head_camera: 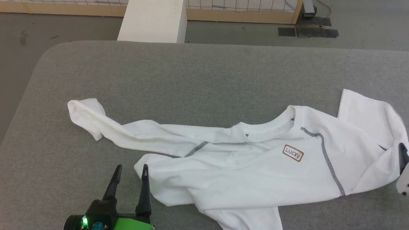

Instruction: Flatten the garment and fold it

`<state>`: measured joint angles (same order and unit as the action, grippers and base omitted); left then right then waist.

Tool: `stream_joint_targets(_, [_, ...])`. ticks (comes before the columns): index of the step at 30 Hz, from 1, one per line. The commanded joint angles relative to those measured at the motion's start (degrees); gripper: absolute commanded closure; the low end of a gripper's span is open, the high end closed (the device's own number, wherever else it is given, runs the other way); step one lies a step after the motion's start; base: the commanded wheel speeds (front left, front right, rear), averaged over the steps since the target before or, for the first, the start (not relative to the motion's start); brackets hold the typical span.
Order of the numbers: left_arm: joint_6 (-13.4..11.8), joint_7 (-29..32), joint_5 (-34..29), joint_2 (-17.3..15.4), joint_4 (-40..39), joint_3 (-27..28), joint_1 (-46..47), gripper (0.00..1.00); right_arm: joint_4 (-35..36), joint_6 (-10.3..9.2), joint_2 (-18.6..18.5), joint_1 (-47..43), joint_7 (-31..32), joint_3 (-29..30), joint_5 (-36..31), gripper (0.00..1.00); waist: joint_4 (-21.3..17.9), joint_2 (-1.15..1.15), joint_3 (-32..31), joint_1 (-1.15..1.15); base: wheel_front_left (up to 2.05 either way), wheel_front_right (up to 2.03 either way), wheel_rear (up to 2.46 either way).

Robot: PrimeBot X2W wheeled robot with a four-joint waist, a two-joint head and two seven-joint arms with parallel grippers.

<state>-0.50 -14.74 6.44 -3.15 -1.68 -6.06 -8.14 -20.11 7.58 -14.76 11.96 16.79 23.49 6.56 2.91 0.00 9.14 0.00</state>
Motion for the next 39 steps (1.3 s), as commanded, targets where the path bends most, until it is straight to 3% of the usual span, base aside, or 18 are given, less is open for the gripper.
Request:
stream_joint_targets(1, [0.3,-0.3,-0.3,0.0,0.2,0.2,0.7,0.00,-0.6,-0.09,0.5,1.7,-1.2,0.1,-0.2,0.00,-0.1,0.00,0.0,0.00,0.00,0.00,0.00])
stream_joint_targets(7, [0.0,-0.3,-0.6,0.1,-0.6,0.3,1.0,0.00,4.5,-0.09,1.3,2.8,-5.7,0.8,0.8,0.00,-0.1,0.00,-0.7,0.00,0.00,0.00,0.00])
stream_joint_targets(14, [-0.5,-0.3,-0.8,0.1,-2.6,0.4,0.4,0.00,22.0,-0.09,10.0,-4.3,-13.2,1.2,1.7,0.00,-0.3,0.00,-1.4,0.00,0.00,0.00,0.00])
stream_joint_targets(18, [-0.7,-0.3,-0.5,0.2,-3.3,-0.1,-0.7,0.00,27.7,-0.09,11.8,-11.1,-17.4,-0.8,2.9,0.00,-0.8,0.00,-1.2,0.00,0.00,0.00,0.00])
stream_joint_targets(22, [-1.0,-0.3,0.0,0.2,-3.1,-0.3,-1.4,0.00,25.3,-0.09,11.9,-16.7,-23.0,-3.9,8.4,0.00,-1.8,0.00,-1.0,0.00,0.00,0.00,0.00])
stream_joint_targets(29, [-0.8,-0.3,-1.2,-0.1,-3.2,-1.0,-0.6,0.00,20.8,-0.09,11.9,-20.4,-27.6,-9.8,10.4,0.00,-3.7,0.00,-0.9,0.00,0.00,0.00,0.00])
stream_joint_targets(34, [2.7,1.8,-3.8,-3.7,-1.9,-3.3,5.2,0.00,20.3,-0.09,11.9,-19.2,-28.1,-10.8,10.1,0.00,-4.4,0.00,-0.1,0.00,0.00,0.00,0.00])
stream_joint_targets(39, [6.6,13.2,-6.6,-9.0,1.3,-7.5,15.9,0.00,20.8,-0.09,11.9,-18.0,-27.8,-11.5,9.9,0.00,-5.0,0.00,2.2,0.00,0.00,0.00,0.00])
